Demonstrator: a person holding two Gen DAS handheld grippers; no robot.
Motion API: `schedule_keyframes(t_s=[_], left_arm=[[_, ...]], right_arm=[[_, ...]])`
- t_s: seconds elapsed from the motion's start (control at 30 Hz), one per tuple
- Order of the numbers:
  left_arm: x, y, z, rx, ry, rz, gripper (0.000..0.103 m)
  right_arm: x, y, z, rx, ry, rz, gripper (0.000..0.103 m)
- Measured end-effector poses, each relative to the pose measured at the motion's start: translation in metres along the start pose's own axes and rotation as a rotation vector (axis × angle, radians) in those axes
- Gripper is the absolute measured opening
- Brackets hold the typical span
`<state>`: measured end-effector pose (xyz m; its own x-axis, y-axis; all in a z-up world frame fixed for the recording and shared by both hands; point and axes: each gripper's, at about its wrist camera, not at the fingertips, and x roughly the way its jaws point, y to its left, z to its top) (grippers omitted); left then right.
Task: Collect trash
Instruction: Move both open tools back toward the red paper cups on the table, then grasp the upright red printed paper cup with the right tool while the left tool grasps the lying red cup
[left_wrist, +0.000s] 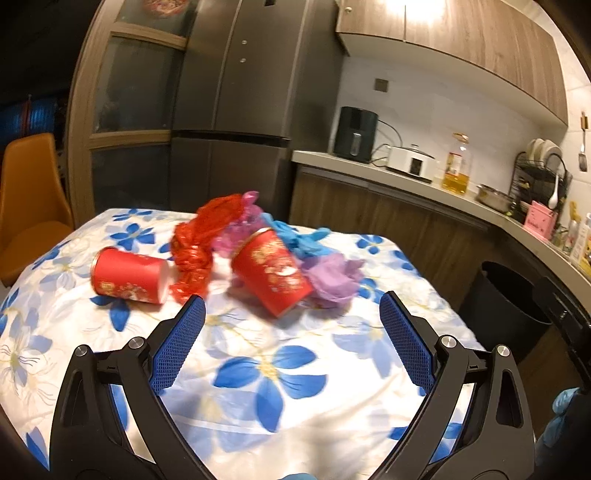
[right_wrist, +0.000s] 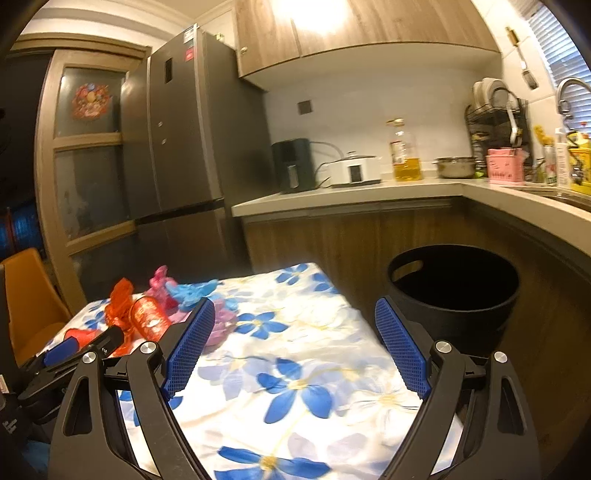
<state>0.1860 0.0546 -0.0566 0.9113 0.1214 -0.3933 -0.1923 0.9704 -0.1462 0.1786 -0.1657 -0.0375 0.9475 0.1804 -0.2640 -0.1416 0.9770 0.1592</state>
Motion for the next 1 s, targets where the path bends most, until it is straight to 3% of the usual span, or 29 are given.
schedule_keyframes(t_s=[0.27, 0.6, 0.87, 1.0], left_arm=[[0.004, 0.047, 0.000, -0.054, -0.008, 0.093, 0.093], [0.005, 0.092, 0.004, -0.105, -0.020, 0.158, 0.093], [0.006, 0.118, 0.010, -0.123, -0.029, 0.193, 0.093], [0.007, 0.126, 0.010, -0.137, -0.029, 0.199, 0.093]], right_arm=[[0.044, 0.054, -0.011, -0.066, 0.052, 0.140, 0.086], [0.102, 0.119, -0.024, -0.160, 0.130, 0.283, 0.086], [0.145, 0.156, -0.031, -0.237, 0.182, 0.314, 0.086], [0.164, 0.163, -0.035, -0.247, 0.224, 0.311, 0.080]])
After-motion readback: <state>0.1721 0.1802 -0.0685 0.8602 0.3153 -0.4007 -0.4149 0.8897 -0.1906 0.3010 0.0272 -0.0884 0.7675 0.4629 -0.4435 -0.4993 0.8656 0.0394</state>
